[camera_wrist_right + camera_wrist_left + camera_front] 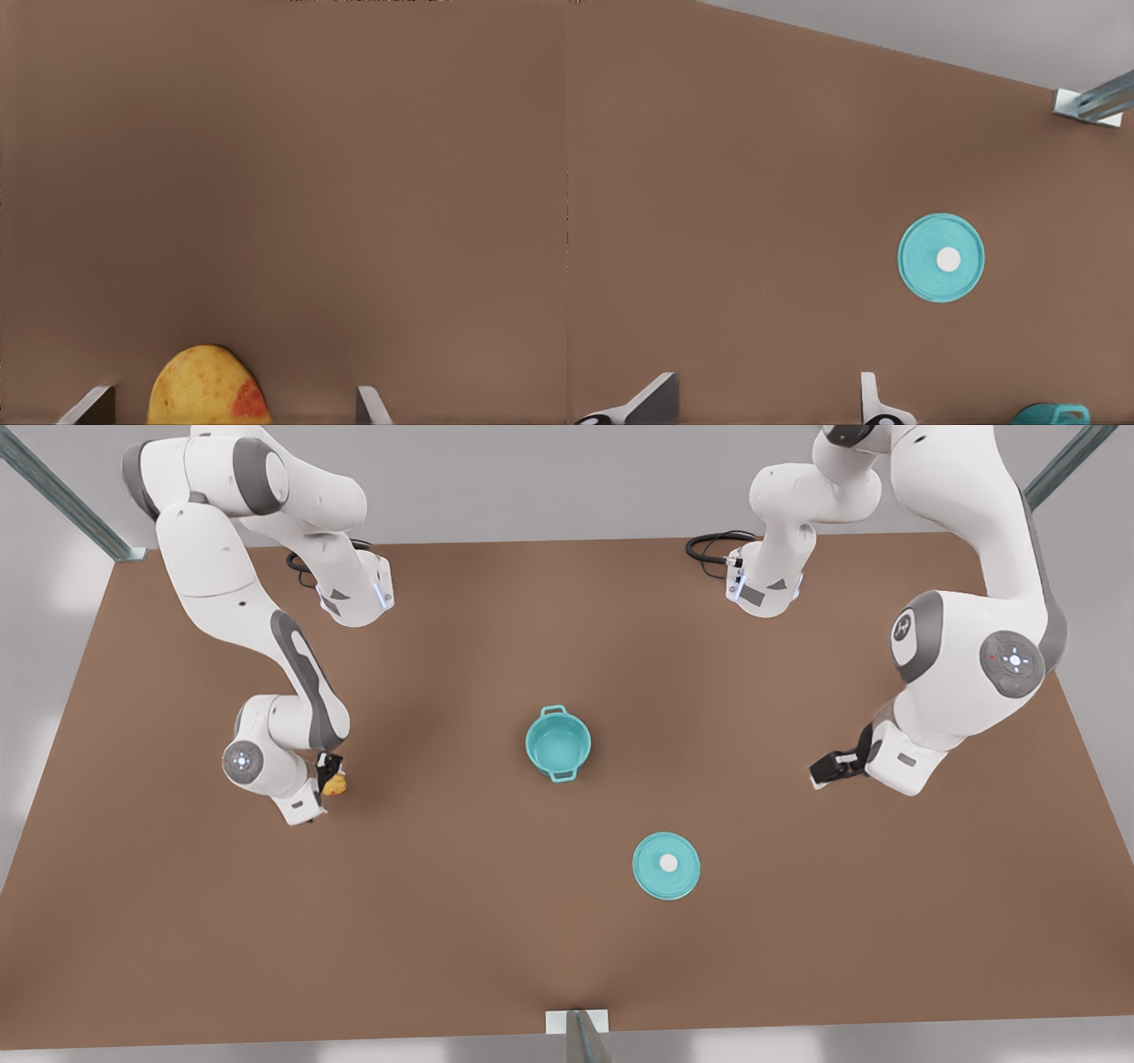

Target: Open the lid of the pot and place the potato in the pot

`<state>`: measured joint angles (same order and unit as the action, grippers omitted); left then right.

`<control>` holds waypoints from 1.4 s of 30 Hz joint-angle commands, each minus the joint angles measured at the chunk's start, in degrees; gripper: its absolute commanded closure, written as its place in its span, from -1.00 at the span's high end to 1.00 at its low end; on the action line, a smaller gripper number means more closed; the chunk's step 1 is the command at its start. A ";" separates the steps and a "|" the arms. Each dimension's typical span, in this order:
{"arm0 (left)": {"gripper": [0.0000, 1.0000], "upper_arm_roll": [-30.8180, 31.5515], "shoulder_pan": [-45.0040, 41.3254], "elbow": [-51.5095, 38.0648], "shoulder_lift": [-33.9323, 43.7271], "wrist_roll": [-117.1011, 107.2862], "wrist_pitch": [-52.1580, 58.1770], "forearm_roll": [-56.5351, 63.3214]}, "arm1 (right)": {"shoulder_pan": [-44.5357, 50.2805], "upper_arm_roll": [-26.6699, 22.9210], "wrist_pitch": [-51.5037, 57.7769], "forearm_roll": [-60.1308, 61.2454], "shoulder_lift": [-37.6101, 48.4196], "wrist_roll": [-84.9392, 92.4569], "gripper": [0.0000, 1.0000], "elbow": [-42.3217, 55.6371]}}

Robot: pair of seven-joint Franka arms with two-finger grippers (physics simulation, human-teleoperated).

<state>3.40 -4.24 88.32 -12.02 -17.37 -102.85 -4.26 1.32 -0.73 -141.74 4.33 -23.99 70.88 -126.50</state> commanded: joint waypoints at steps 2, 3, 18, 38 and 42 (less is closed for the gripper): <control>1.00 0.12 0.10 -0.08 0.07 18.60 1.51 -0.23 | 0.00 -0.06 -1.69 -0.02 0.53 5.67 1.00 -0.59; 1.00 0.12 0.10 0.01 0.07 18.60 1.43 -0.23 | -0.09 0.03 -1.69 -0.02 0.53 5.67 1.00 -0.76; 1.00 0.12 0.10 0.01 0.07 18.77 0.99 -0.23 | -0.53 0.64 -3.54 0.07 0.09 6.55 0.70 -2.34; 1.00 0.20 0.10 0.01 0.07 18.77 1.34 -0.23 | -1.50 2.05 -3.45 0.68 1.32 7.78 0.04 -4.72; 1.00 0.20 0.10 0.01 0.07 18.77 1.34 -0.23 | -1.41 3.37 -2.48 0.68 4.39 9.54 0.04 -4.28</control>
<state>3.59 -4.14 88.36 -12.01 -0.37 -101.54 -4.53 -0.09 2.40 -144.86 5.10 -20.26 77.76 -130.89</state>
